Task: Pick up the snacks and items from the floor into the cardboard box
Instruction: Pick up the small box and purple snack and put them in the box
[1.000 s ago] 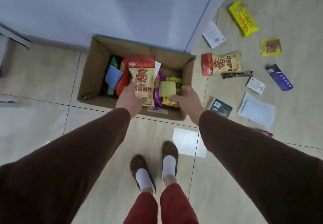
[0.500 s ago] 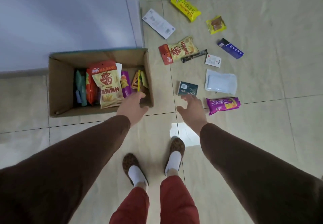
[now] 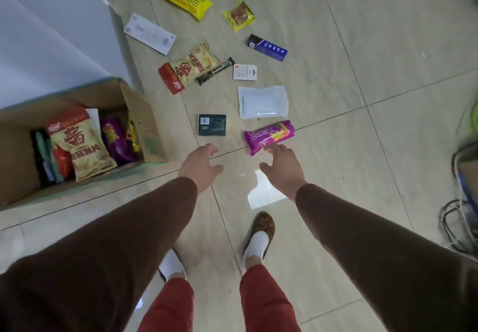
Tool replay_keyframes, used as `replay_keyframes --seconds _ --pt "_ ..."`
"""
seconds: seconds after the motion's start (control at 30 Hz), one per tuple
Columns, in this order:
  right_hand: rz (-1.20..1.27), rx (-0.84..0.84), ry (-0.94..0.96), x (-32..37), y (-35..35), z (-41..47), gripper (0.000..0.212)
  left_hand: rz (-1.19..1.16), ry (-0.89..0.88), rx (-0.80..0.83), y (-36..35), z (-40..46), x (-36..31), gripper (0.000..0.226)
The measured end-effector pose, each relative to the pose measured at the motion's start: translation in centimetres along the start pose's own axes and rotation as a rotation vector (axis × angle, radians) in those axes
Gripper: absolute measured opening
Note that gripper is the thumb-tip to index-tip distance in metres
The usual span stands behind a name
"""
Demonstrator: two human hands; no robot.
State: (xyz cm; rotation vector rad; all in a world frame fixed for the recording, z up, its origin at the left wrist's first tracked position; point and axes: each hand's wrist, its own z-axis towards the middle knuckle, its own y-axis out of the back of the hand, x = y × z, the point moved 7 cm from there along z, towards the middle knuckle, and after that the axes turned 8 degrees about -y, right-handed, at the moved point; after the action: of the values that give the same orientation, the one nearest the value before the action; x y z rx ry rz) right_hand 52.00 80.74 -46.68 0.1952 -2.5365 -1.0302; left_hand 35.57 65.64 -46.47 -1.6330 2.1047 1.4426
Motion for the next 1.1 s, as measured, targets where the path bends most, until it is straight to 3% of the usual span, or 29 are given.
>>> replay_keyframes --seconds 0.2,0.47,0.77,0.93,1.1 --pt "-0.102 0.053 -0.038 -4.9 2.1 5.7 0.052 0.013 0.008 0.029 -3.1 4.5 -1.9 0.046" --pt "-0.262 0.198 0.023 -3.9 0.1 14.4 0.058 0.129 0.094 0.060 -2.5 12.5 2.7 0.049" --pt "-0.578 0.256 0.206 -3.1 -5.7 25.6 0.053 0.257 0.104 0.110 -4.6 23.9 9.0 0.062" --pt "-0.860 0.269 0.293 -5.3 -10.4 30.4 0.070 0.444 0.050 0.099 -6.7 29.7 13.2 0.074" --pt "-0.917 0.233 0.274 -8.3 -12.9 32.4 0.076 0.613 0.025 0.170 -9.8 32.2 15.8 0.075"
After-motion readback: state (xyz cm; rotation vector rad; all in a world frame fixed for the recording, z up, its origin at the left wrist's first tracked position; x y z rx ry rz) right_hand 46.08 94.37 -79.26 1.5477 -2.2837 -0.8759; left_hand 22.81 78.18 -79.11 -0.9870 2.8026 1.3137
